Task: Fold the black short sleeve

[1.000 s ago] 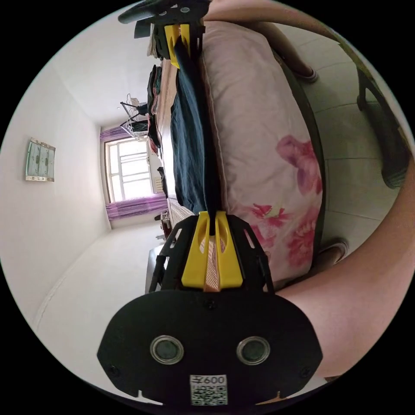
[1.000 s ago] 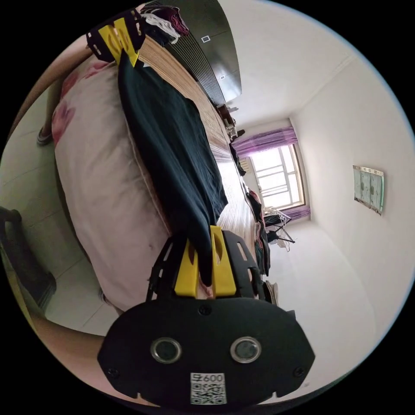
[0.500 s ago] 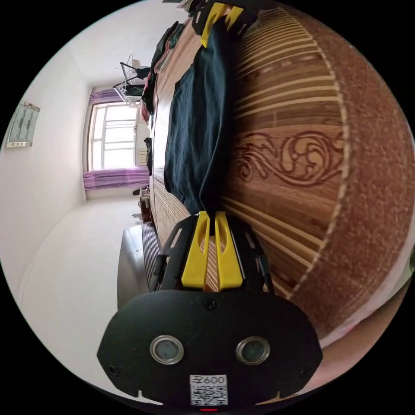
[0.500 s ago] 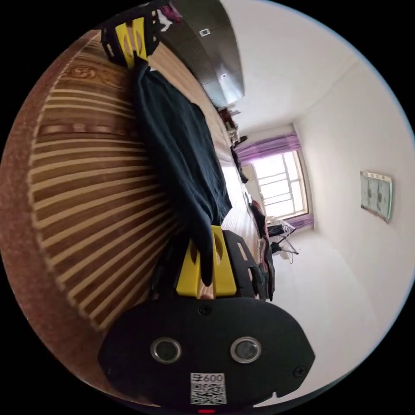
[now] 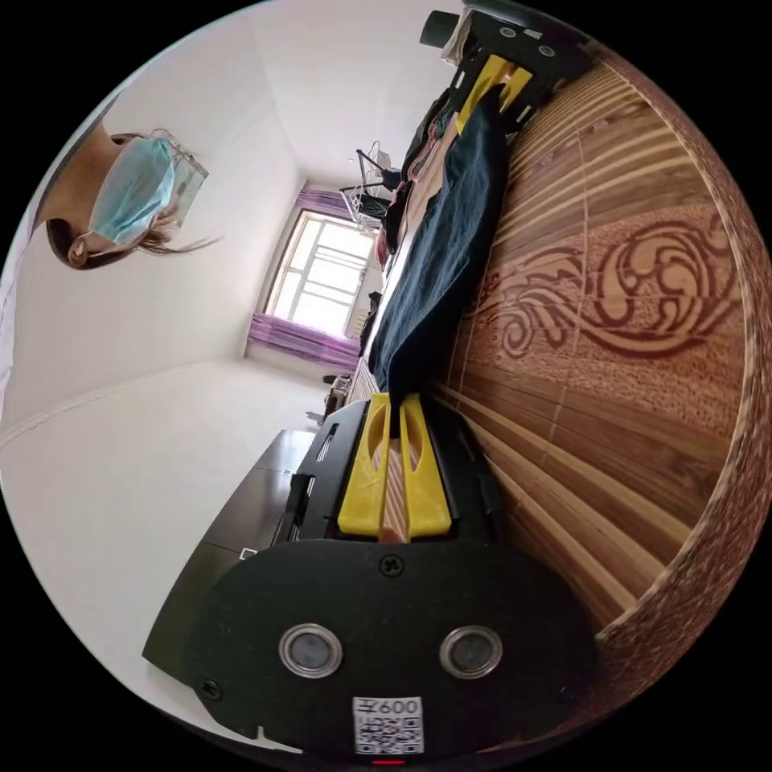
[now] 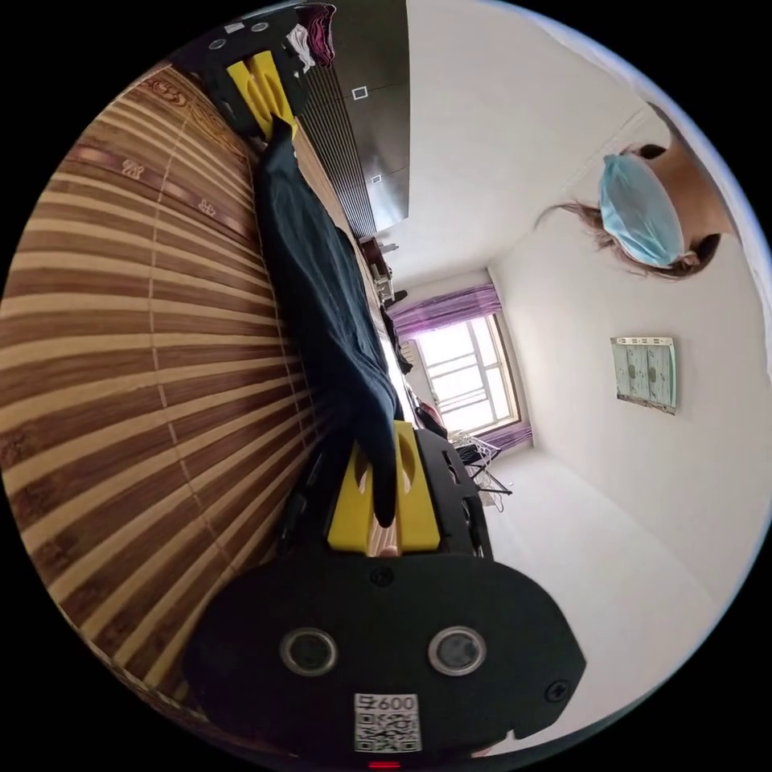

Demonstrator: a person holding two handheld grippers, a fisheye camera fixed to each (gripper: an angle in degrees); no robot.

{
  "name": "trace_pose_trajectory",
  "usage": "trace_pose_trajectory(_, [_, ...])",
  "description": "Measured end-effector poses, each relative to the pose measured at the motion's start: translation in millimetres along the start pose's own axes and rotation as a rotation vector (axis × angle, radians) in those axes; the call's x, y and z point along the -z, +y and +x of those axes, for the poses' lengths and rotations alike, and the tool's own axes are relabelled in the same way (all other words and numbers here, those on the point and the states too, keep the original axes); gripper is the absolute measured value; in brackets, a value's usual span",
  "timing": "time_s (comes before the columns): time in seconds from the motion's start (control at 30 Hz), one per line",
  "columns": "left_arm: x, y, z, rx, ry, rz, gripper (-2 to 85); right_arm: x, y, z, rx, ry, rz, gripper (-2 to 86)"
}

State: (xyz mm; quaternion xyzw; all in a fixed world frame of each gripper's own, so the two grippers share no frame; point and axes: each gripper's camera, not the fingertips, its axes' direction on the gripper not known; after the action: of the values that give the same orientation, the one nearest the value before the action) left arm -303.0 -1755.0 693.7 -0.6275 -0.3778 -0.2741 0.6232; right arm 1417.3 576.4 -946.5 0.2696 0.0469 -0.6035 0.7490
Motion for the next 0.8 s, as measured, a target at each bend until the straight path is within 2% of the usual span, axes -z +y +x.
trace_pose_trajectory(0.1, [-22, -13, 26, -0.018, 0.064, -0.024, 2.0, 42, -54, 5, 0.026, -0.025, -0.008, -0.7])
trace_pose_trajectory(0.2, [-55, -37, 37, -0.008, 0.223, -0.150, 1.8, 81, -117, 19, 0.053, -0.095, -0.078, -0.7])
trace_pose_trajectory(0.27, [-96, -71, 30, 0.037, 0.426, -0.360, 1.8, 110, -184, 57, 0.039, -0.312, -0.258, -0.7])
trace_pose_trajectory(0.3, [-108, -80, 28, 0.052, 0.484, -0.425, 1.7, 120, -201, 69, 0.044, -0.374, -0.285, -0.8])
trace_pose_trajectory(0.37, [-148, -113, 27, 0.060, 0.708, -0.724, 1.7, 169, -251, 123, -0.005, -0.649, -0.370, -0.8])
trace_pose_trajectory(0.47, [-156, -142, 32, 0.054, 0.938, -1.008, 1.7, 238, -282, 192, -0.057, -0.936, -0.430, -0.8])
trace_pose_trajectory(0.57, [-128, -185, 31, 0.001, 1.071, -0.979, 1.8, 300, -299, 271, -0.011, -1.084, -0.413, -0.8])
trace_pose_trajectory(0.67, [-115, -245, 19, -0.064, 1.081, -0.850, 1.9, 337, -315, 366, 0.033, -1.174, -0.300, -0.8])
trace_pose_trajectory(0.8, [-155, -326, -7, -0.061, 1.090, -0.647, 1.9, 326, -350, 491, -0.015, -1.206, -0.340, -0.7])
